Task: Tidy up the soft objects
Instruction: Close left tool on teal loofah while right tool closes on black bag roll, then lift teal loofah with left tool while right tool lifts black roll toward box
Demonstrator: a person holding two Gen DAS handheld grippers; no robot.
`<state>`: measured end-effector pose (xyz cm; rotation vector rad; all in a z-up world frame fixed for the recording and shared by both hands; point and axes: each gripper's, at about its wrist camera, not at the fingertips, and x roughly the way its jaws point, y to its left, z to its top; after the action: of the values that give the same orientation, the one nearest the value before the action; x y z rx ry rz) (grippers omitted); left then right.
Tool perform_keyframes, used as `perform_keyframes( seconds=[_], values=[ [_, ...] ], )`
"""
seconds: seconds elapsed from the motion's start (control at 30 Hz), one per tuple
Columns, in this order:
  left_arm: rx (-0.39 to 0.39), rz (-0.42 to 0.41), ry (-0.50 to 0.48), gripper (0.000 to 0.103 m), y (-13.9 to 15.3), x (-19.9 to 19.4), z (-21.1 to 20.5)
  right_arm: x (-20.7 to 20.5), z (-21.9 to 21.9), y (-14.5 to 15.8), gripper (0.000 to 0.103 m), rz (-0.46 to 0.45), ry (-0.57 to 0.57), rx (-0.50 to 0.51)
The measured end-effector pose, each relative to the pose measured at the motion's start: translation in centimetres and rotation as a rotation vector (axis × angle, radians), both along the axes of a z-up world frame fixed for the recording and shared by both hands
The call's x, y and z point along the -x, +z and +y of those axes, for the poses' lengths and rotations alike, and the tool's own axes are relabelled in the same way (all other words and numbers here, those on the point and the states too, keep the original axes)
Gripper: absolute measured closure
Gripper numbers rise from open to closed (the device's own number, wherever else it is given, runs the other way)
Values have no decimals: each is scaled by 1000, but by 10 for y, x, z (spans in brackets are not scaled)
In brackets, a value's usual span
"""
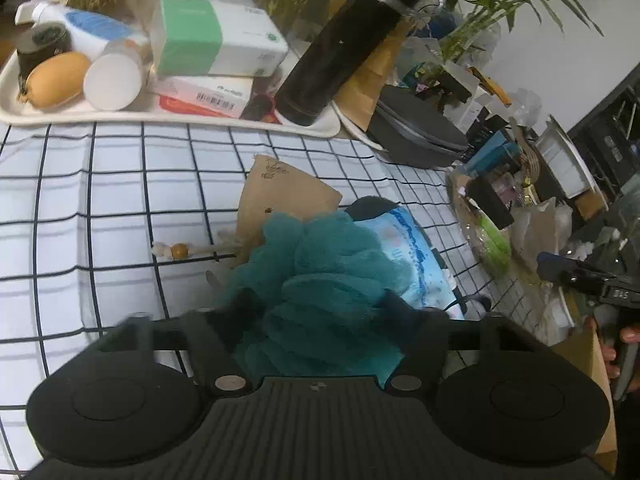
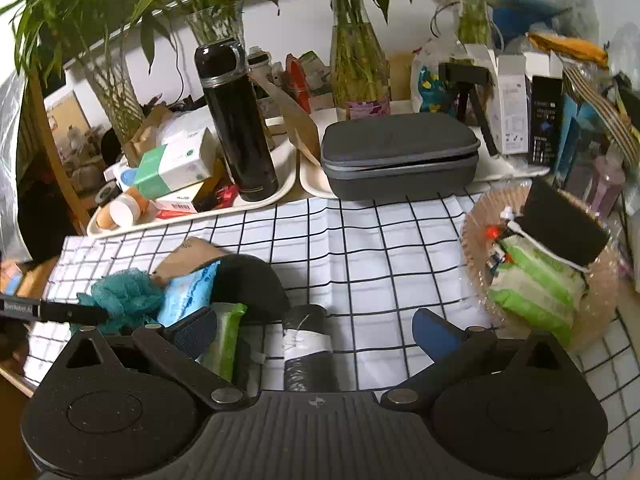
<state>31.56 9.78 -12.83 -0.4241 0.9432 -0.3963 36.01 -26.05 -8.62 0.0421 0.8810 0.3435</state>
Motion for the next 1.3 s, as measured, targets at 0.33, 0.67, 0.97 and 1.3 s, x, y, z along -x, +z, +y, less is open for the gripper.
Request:
perform_keyframes(
  seconds=[0.33, 0.67, 0.97, 1.3],
  values=[
    [-24, -92, 76, 79, 22, 15, 9, -3, -1, -4, 0, -7, -2, 51],
    [-18, -179, 94, 94, 38, 25, 11, -17, 17, -28, 2, 29, 99, 140],
    [-39, -223, 116, 96, 44, 32, 17, -31, 58, -65, 18, 90, 227, 263],
    [-69, -211, 118, 96, 43, 33, 20, -52, 50, -84, 44, 222, 151, 159]
  ],
)
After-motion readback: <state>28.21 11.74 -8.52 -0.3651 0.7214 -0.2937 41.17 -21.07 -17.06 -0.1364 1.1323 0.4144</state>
